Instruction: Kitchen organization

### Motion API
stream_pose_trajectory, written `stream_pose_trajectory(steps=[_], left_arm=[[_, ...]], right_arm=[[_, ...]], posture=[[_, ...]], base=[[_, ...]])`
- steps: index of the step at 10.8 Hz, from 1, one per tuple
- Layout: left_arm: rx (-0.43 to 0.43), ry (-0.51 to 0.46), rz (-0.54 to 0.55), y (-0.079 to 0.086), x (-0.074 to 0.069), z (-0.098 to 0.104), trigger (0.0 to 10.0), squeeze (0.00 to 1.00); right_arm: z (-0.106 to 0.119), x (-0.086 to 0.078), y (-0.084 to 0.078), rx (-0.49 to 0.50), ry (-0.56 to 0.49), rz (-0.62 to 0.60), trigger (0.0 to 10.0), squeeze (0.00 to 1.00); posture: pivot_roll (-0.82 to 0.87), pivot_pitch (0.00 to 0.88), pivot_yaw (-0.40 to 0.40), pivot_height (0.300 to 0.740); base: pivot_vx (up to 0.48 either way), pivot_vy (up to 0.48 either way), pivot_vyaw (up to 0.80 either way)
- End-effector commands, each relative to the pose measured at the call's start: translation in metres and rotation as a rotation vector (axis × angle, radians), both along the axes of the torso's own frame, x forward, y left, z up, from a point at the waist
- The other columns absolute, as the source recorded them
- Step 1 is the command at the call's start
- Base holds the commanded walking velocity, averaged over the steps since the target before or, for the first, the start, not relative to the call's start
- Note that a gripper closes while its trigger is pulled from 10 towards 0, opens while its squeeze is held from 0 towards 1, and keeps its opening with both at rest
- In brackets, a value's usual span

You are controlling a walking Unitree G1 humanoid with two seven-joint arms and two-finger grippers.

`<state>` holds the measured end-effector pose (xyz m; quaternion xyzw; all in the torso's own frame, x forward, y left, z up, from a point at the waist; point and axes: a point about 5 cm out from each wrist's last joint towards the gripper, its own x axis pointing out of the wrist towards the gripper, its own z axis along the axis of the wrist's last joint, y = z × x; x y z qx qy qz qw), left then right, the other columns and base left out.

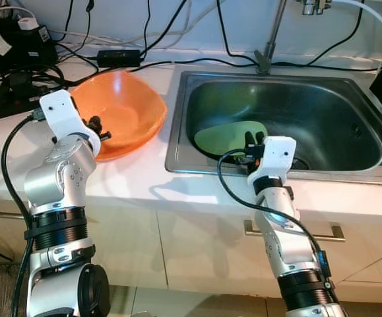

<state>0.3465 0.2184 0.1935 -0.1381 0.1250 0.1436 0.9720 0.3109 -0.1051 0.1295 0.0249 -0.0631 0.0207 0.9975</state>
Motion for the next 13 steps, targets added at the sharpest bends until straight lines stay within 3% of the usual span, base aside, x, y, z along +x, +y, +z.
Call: stream_pose_trajectory(steps=[1, 7, 11, 13], left_arm=[[-0.027, 0.016, -0.007, -0.002, 0.001, 0.000, 0.0, 0.00], [-0.107, -0.027, 0.008, -0.007, 0.003, 0.004, 0.0, 0.00], [-0.200, -0.170, -0.005, -0.011, 0.006, 0.020, 0.0, 0.00], [-0.242, -0.262, -0.078, -0.022, 0.009, 0.032, 0.0, 0.00]], right_arm=[[0.000, 0.002, 0.002, -0.013, 0.002, 0.004, 10.0, 0.00], [-0.001, 0.003, -0.001, -0.016, 0.009, -0.012, 10.0, 0.00], [-0.001, 0.003, -0.002, -0.019, 0.011, -0.015, 10.0, 0.00], [0.002, 0.004, -0.003, -0.021, 0.004, -0.016, 10.0, 0.00]], posture=[[-0.05, 0.000, 0.006, 0.740], [-0.05, 0.000, 0.011, 0.740], [-0.05, 0.000, 0.008, 0.740], [-0.06, 0.000, 0.005, 0.740]], base=[[0.000, 0.000, 0.00], [0.000, 0.000, 0.00], [0.000, 0.000, 0.00], [0.000, 0.000, 0.00]])
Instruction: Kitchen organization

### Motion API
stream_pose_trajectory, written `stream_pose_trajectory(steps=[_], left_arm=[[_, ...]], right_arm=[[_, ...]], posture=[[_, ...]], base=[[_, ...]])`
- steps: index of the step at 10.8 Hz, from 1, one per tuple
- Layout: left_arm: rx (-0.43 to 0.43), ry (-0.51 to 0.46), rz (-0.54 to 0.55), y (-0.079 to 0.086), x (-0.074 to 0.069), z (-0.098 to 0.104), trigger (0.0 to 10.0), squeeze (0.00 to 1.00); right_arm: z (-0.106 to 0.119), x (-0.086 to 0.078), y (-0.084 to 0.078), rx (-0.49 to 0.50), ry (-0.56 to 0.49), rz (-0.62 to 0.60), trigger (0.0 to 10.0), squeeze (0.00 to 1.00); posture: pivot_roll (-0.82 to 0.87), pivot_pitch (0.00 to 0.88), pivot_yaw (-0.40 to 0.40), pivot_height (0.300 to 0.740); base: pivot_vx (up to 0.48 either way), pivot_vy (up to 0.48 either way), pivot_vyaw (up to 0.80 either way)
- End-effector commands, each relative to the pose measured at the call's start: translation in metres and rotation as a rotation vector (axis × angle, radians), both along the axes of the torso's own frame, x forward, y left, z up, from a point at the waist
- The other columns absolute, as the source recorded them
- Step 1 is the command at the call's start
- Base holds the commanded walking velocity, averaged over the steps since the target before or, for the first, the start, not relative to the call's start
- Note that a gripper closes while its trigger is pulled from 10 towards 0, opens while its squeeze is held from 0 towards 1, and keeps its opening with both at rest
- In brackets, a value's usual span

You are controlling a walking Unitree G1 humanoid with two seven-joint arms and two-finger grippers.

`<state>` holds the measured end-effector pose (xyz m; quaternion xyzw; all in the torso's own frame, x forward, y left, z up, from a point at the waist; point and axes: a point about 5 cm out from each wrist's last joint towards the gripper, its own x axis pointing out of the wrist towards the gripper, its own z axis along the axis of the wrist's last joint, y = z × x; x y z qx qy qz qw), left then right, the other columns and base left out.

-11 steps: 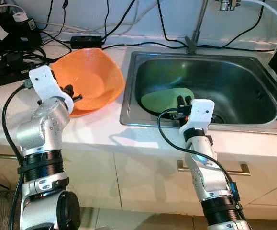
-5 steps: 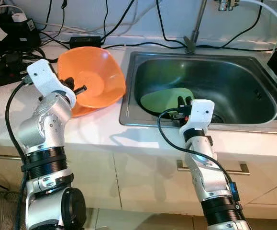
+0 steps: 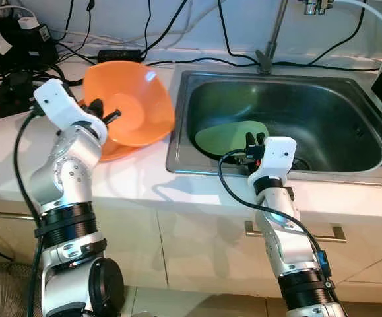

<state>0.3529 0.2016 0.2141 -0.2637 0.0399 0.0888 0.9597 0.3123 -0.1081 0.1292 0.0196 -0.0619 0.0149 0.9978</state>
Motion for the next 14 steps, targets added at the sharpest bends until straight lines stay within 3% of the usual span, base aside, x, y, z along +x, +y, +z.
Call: stream_pose_trajectory(steps=[1, 2, 3, 4, 5, 9, 10, 11, 14], left_arm=[[-0.005, -0.069, -0.036, -0.008, 0.003, 0.014, 0.0, 0.00], [-0.004, -0.100, -0.074, -0.013, 0.005, 0.017, 0.0, 0.00], [-0.004, -0.112, -0.091, -0.016, 0.005, 0.019, 7.3, 0.00], [-0.003, -0.131, -0.102, -0.018, 0.005, 0.021, 10.0, 0.00], [-0.004, -0.166, -0.120, -0.019, 0.006, 0.024, 10.0, 0.00], [0.043, -0.246, -0.232, -0.038, 0.006, 0.033, 10.0, 0.00], [0.088, -0.266, -0.288, -0.046, 0.005, 0.034, 10.0, 0.00], [0.123, -0.272, -0.320, -0.050, 0.004, 0.032, 10.0, 0.00], [0.180, -0.288, -0.395, -0.060, 0.004, 0.032, 10.0, 0.00]], right_arm=[[0.003, 0.003, 0.000, -0.011, 0.001, -0.003, 10.0, 0.00], [0.004, 0.004, 0.000, -0.013, -0.003, -0.002, 10.0, 0.00], [0.005, 0.005, 0.000, -0.012, -0.006, -0.001, 10.0, 0.00], [0.007, 0.005, 0.001, -0.007, -0.012, 0.005, 10.0, 0.22], [0.010, 0.006, 0.003, 0.009, -0.024, 0.018, 10.0, 1.00], [0.033, 0.013, 0.005, 0.108, -0.082, 0.050, 10.0, 1.00], [0.045, 0.017, 0.006, 0.183, -0.105, 0.079, 10.0, 1.00], [0.052, 0.018, 0.007, 0.251, -0.115, 0.115, 10.0, 0.00], [0.060, 0.018, 0.006, 0.398, -0.113, 0.191, 10.0, 0.00]], posture=[[-0.06, 0.000, 0.005, 0.740], [-0.06, 0.000, 0.005, 0.740], [-0.06, 0.000, 0.005, 0.740], [-0.06, 0.000, 0.006, 0.740], [-0.06, 0.000, 0.007, 0.740], [-0.06, 0.000, 0.006, 0.740], [-0.06, 0.000, 0.008, 0.740], [-0.07, 0.000, 0.011, 0.740], [-0.07, 0.000, 0.013, 0.740]], base=[[0.000, 0.000, 0.00], [0.000, 0.000, 0.00], [0.000, 0.000, 0.00], [0.000, 0.000, 0.00], [0.000, 0.000, 0.00], [0.000, 0.000, 0.00], [0.000, 0.000, 0.00], [0.000, 0.000, 0.00], [0.000, 0.000, 0.00]])
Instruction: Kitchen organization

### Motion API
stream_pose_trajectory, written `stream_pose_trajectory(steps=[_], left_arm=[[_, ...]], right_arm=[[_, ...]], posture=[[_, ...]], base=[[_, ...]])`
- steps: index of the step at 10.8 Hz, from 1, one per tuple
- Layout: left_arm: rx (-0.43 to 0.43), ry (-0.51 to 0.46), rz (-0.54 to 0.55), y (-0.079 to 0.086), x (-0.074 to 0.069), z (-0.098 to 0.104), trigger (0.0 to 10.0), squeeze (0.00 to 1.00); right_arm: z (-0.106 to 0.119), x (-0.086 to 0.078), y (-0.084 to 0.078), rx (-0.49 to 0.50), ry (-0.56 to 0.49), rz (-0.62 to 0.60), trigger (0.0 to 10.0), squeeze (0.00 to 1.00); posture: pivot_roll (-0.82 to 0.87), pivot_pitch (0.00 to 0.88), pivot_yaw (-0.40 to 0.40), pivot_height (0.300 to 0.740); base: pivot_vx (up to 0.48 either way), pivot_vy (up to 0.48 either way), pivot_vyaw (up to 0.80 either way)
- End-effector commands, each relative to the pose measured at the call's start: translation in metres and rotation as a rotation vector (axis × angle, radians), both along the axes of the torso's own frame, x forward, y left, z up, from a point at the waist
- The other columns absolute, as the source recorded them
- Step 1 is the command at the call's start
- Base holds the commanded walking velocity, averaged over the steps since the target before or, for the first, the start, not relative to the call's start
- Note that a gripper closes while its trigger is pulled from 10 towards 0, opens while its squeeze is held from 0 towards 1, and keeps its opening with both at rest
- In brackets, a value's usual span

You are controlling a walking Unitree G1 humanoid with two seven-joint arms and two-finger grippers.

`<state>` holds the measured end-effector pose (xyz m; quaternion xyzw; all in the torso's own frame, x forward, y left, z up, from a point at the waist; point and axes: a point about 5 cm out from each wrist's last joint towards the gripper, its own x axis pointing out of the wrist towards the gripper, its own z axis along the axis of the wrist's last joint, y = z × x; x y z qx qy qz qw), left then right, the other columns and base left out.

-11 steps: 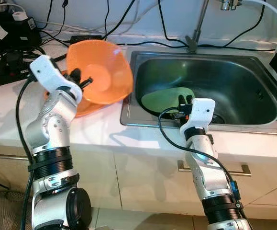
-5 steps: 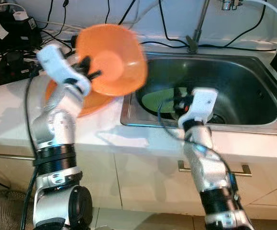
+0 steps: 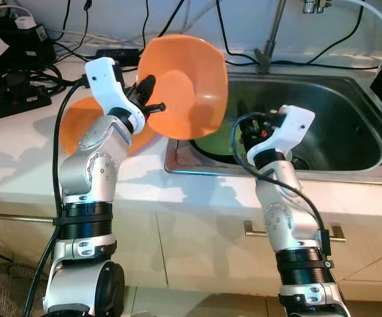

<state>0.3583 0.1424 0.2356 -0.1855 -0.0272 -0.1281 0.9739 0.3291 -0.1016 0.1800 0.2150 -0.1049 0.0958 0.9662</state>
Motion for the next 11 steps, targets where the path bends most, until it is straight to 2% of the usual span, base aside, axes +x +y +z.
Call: stream_pose_trajectory(steps=[1, 6, 11], left_arm=[[0.015, -0.058, -0.007, -0.001, -0.001, 0.011, 10.0, 0.00], [0.009, -0.095, -0.160, -0.015, -0.006, 0.011, 10.0, 0.00], [-0.012, -0.137, -0.224, -0.010, -0.012, 0.016, 10.0, 0.00]], right_arm=[[0.010, 0.001, 0.000, 0.021, -0.025, 0.016, 10.0, 0.00], [0.010, -0.001, 0.006, 0.035, -0.033, 0.113, 10.0, 0.00], [0.007, 0.000, 0.002, 0.018, -0.023, 0.094, 10.0, 0.00]], posture=[[-0.07, 0.000, 0.013, 0.740], [-0.06, 0.000, 0.016, 0.740], [-0.05, 0.000, 0.012, 0.740]], base=[[0.000, 0.000, 0.00], [0.000, 0.000, 0.00], [0.000, 0.000, 0.00]])
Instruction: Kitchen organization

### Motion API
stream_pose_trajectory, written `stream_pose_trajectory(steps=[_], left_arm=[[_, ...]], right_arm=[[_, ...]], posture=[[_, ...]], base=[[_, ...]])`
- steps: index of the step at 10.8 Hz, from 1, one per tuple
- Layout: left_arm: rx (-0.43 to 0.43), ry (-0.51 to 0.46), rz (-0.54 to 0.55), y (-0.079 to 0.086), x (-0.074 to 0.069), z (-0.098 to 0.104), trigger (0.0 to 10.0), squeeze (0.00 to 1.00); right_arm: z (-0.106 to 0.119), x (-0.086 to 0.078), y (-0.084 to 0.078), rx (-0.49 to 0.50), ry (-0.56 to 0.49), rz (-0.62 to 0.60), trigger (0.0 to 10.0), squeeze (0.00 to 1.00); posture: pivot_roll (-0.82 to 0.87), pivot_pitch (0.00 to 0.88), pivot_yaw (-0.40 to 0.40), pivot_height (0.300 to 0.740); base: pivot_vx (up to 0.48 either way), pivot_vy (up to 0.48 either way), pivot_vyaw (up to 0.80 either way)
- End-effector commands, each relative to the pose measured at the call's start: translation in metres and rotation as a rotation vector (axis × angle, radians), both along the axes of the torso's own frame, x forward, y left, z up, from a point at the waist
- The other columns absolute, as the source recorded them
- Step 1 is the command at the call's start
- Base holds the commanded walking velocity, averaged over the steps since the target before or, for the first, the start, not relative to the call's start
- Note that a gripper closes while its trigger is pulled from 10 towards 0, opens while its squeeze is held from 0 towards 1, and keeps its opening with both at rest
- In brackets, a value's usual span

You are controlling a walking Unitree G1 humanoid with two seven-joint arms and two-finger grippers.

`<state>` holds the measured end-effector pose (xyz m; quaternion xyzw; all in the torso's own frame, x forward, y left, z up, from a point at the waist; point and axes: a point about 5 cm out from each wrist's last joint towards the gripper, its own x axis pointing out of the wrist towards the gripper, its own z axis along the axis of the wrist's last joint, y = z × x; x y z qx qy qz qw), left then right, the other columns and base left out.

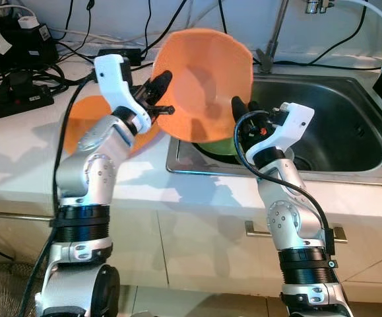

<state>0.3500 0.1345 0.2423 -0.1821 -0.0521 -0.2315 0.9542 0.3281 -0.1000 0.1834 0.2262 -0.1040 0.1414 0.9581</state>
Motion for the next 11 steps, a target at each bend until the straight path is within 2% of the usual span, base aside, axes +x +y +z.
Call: stream_pose_trajectory(steps=[1, 5, 7, 8, 9, 10, 11], left_arm=[[-0.012, -0.046, -0.039, -0.001, -0.004, 0.009, 10.0, 0.00], [0.010, -0.034, -0.145, -0.010, -0.013, 0.002, 10.0, 0.00], [0.015, -0.028, -0.151, -0.009, -0.014, -0.001, 10.0, 0.00], [0.018, -0.022, -0.143, -0.007, -0.013, -0.002, 10.0, 0.00], [0.018, -0.020, -0.140, -0.006, -0.013, -0.003, 10.0, 0.00], [0.018, -0.017, -0.133, -0.006, -0.013, -0.004, 10.0, 0.00], [0.017, -0.015, -0.131, -0.005, -0.013, -0.004, 10.0, 0.00]], right_arm=[[0.002, 0.002, -0.001, -0.002, 0.000, -0.004, 10.0, 0.00], [0.001, 0.003, -0.002, -0.010, 0.005, -0.017, 10.0, 0.00], [0.002, 0.003, -0.002, 0.007, 0.006, -0.022, 10.0, 0.00], [0.003, 0.004, -0.003, 0.028, 0.006, -0.026, 1.2, 0.00], [0.003, 0.004, -0.004, 0.036, 0.007, -0.028, 1.2, 0.00], [0.002, 0.004, -0.006, 0.071, 0.015, -0.033, 0.0, 0.00], [0.002, 0.004, -0.008, 0.092, 0.019, -0.033, 0.0, 0.00]], posture=[[-0.05, 0.000, 0.010, 0.740], [-0.05, 0.000, 0.012, 0.740], [-0.05, 0.000, 0.012, 0.740], [-0.05, 0.000, 0.012, 0.740], [-0.05, 0.000, 0.012, 0.740], [-0.05, 0.000, 0.011, 0.740], [-0.05, 0.000, 0.011, 0.740]], base=[[0.000, 0.000, 0.00], [0.000, 0.000, 0.00], [0.000, 0.000, 0.00], [0.000, 0.000, 0.00], [0.000, 0.000, 0.00], [0.000, 0.000, 0.00], [0.000, 0.000, 0.00]])
